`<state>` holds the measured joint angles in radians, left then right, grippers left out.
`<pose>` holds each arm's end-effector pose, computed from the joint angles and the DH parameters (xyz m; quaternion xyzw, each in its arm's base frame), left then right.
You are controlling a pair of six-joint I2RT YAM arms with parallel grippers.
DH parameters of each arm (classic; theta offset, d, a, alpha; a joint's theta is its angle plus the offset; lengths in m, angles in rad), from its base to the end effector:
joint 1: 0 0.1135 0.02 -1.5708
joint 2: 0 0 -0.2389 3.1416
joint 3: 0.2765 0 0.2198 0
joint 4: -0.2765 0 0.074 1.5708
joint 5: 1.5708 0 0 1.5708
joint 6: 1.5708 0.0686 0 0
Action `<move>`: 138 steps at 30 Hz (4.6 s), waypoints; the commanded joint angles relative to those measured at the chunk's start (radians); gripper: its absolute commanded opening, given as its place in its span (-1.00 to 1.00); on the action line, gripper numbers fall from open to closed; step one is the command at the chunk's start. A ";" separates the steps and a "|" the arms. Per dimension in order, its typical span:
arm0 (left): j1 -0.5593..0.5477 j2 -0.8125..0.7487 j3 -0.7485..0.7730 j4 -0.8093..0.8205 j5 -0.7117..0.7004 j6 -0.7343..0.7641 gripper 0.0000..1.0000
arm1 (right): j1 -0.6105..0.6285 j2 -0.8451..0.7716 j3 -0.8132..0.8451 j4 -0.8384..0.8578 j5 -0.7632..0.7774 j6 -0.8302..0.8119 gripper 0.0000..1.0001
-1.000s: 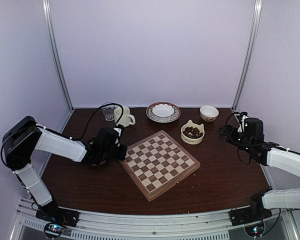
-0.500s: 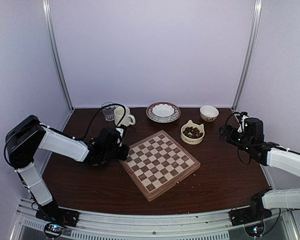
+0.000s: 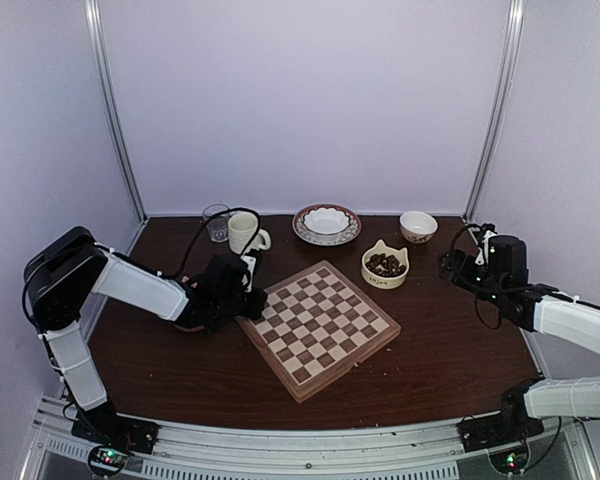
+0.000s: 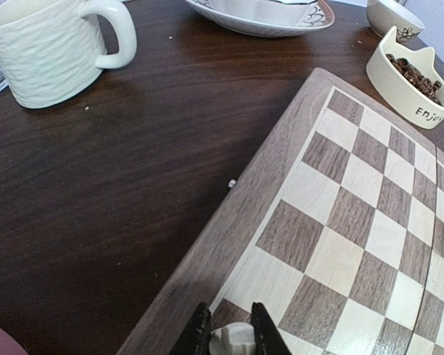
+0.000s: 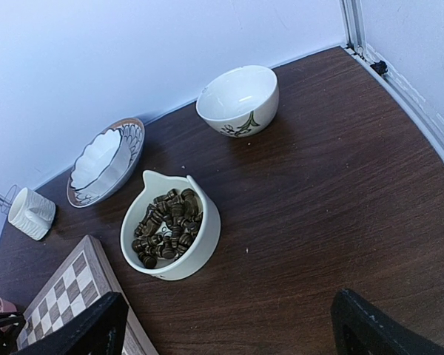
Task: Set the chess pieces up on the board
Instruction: Place the knight at g1, then pick up the chess pile from the storage box.
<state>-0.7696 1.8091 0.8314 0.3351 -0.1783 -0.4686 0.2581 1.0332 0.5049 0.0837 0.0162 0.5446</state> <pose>0.2653 -0.2401 0.1190 0.0941 0.8866 -0.1939 0.4093 0.2316 0.0600 0.2026 0.1250 0.8363 0.2022 0.4941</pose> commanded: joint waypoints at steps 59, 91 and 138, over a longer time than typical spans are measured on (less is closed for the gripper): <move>0.263 -0.186 0.144 -0.702 -0.081 0.102 -0.07 | 0.006 -0.024 0.026 -0.003 0.013 -0.012 0.99; 0.303 -0.017 0.184 -0.537 -0.186 0.131 -0.39 | 0.006 -0.010 0.026 0.013 0.000 -0.015 0.98; 0.268 -0.570 -0.114 -0.356 0.285 0.100 -0.63 | 0.223 0.048 0.045 0.231 -0.273 -0.216 0.89</move>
<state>-0.4950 1.2675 0.7326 -0.0307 -0.0635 -0.3725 0.4057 1.0634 0.5095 0.2237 -0.1768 0.4252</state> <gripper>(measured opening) 0.184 0.947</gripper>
